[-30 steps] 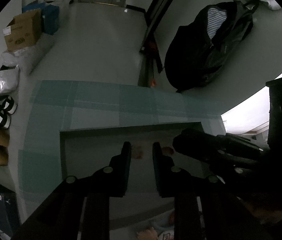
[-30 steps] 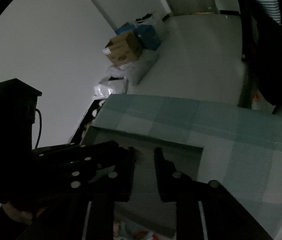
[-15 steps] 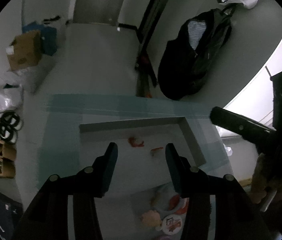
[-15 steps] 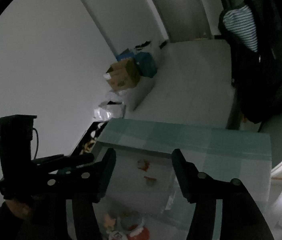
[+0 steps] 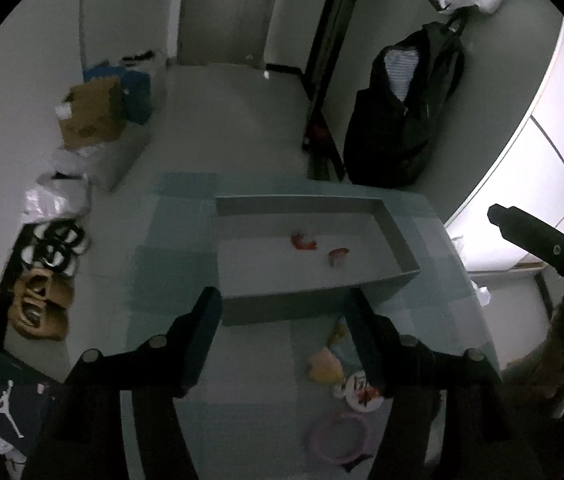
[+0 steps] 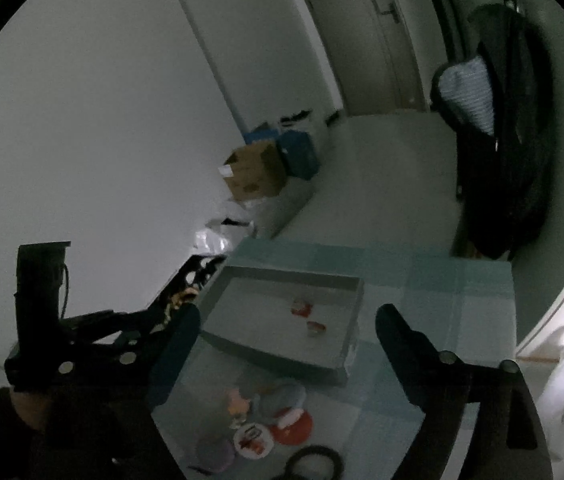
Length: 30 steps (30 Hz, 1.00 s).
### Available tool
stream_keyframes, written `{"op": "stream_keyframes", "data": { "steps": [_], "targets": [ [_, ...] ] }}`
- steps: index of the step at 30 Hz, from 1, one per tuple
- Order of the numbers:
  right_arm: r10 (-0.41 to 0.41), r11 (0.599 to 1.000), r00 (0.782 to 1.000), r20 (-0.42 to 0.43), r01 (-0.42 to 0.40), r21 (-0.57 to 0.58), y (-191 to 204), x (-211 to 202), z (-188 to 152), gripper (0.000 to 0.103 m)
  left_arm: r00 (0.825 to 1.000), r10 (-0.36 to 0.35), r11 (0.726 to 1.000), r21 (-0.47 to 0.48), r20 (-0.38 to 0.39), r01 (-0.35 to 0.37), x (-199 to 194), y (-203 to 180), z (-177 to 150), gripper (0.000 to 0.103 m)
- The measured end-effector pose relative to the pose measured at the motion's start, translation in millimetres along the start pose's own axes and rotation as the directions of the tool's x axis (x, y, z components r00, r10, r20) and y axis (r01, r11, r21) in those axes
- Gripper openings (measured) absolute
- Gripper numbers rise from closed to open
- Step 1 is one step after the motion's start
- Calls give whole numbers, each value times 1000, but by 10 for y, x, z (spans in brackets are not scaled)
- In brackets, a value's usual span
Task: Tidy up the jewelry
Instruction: 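Move both tools back over the remaining items on the table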
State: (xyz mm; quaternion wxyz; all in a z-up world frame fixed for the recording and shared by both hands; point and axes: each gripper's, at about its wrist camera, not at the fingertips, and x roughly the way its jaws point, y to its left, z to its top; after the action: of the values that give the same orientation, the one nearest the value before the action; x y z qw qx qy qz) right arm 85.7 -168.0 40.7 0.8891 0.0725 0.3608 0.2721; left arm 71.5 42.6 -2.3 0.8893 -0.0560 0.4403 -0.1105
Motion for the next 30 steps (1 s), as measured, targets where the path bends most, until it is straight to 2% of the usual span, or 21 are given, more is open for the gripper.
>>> {"op": "stream_keyframes", "data": {
  "steps": [4, 6, 15, 20, 30],
  "targets": [
    [19, 999, 1000, -15, -18, 30, 92, -35, -92, 100, 999, 33, 999, -35, 19, -32, -140, -25, -95, 73],
    [11, 1000, 1000, -7, -11, 29, 121, -72, -161, 102, 999, 48, 997, -59, 22, -46, -202, -36, -182, 75],
    [-30, 997, 999, -29, 32, 66, 88, -135, -513, 103, 993, 113, 989, -91, -19, -115, -229, -85, -433, 75],
    [-53, 996, 996, -75, 59, 69, 56, -123, -708, 103, 990, 137, 986, -88, -32, -139, -195, -131, -545, 76],
    [-109, 987, 986, -129, 123, 106, -15, -129, -977, 103, 982, 122, 990, -54, -142, -131, 82, -156, -821, 76]
  ]
}}
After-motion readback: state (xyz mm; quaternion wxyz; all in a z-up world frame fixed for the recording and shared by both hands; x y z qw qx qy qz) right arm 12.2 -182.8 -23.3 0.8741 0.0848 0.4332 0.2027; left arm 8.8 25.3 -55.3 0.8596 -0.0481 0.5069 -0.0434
